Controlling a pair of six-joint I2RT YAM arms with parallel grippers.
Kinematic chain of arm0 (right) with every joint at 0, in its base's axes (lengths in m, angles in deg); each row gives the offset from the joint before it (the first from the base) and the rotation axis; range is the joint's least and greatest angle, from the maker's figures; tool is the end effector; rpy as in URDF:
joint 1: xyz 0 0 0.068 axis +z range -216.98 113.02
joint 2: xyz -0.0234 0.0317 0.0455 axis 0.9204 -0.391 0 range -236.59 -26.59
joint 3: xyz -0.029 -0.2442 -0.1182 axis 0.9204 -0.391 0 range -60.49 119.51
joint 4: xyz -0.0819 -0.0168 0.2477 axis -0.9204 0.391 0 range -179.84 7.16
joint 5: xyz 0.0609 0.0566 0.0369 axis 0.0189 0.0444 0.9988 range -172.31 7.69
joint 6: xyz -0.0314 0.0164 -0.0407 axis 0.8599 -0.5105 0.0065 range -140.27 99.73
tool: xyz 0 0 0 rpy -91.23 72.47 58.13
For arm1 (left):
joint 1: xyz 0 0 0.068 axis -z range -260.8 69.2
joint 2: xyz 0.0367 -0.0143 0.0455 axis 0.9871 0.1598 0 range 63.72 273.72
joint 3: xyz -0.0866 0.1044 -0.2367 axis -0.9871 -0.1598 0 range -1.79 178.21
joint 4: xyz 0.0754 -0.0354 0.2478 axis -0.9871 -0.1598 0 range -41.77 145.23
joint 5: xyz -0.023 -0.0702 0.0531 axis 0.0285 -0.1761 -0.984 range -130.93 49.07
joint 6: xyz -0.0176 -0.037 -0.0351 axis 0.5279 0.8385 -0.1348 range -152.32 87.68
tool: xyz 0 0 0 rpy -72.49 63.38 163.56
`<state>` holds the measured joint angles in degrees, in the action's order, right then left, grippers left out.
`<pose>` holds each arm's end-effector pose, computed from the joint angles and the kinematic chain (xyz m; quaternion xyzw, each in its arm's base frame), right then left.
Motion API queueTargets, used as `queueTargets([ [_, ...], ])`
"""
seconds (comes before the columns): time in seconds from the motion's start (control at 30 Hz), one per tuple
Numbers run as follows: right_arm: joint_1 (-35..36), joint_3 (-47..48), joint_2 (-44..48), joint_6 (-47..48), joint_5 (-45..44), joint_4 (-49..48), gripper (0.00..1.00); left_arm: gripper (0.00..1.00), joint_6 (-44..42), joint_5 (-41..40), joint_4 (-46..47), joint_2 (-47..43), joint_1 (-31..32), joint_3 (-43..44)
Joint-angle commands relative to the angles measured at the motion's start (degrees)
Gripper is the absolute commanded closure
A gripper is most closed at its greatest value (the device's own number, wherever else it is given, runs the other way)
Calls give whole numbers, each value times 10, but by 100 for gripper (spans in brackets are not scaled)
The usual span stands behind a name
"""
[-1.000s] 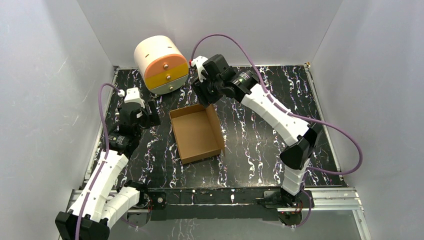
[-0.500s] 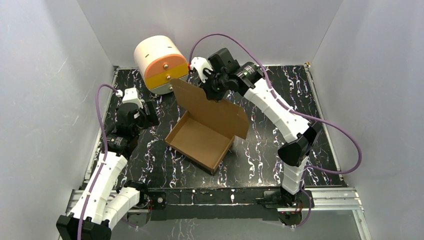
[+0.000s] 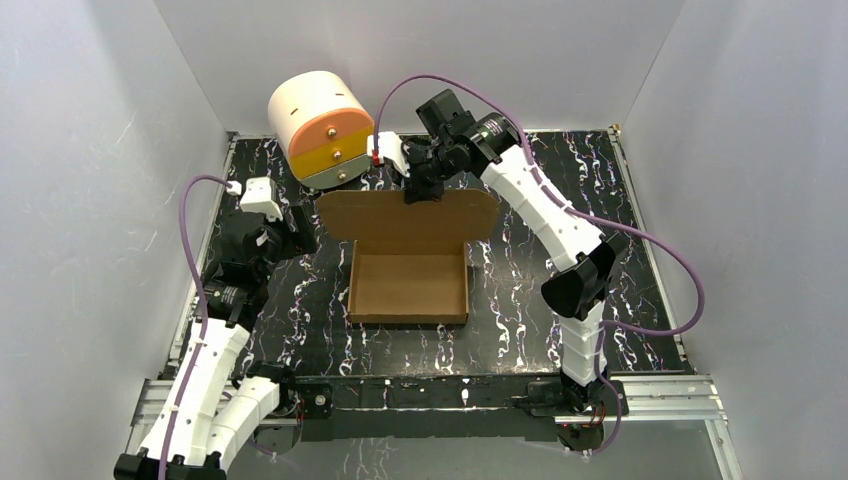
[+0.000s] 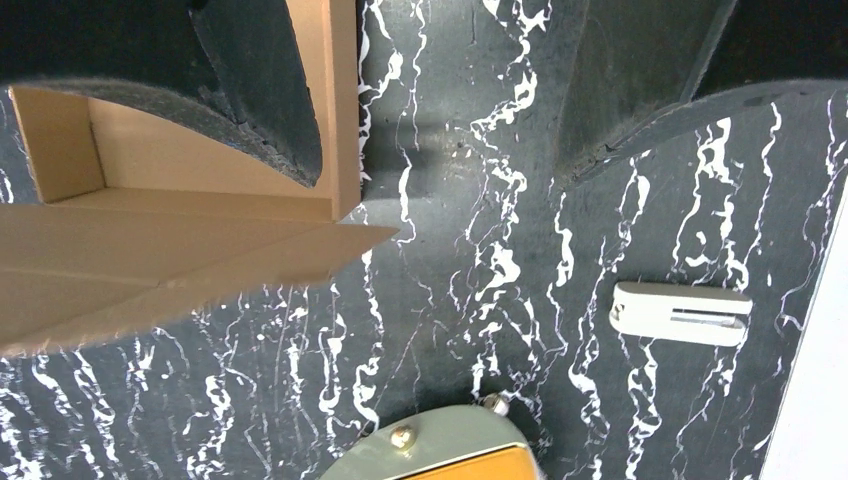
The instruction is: Fold the paper box
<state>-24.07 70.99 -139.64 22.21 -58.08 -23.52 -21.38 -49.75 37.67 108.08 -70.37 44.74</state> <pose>0.2890 0.2887 0.4118 -0.6742 0.6195 0.1972 0.3505 0.1771 -0.0270 0.3383 -0.0501 0.7929 -0.0519 0.6051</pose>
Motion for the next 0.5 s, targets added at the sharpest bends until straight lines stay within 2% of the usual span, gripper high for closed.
queueTargets([
  [0.0,1,18,-9,81,60,24,100,18,-26,57,27,-19,-11,-8],
  [0.03,1,15,-6,78,60,14,100,18,-29,65,28,-19,-13,-8],
  [0.13,1,-19,18,53,42,-28,73,18,-42,97,30,-20,-15,-10],
  [0.17,0,-38,30,41,31,-45,67,18,-47,117,30,-23,-15,-10],
  [0.3,0,-116,86,-11,-4,-109,50,18,-69,158,42,-29,-15,-10],
  [0.47,-11,-242,188,-82,-86,-211,33,18,-84,186,37,-25,-15,16],
])
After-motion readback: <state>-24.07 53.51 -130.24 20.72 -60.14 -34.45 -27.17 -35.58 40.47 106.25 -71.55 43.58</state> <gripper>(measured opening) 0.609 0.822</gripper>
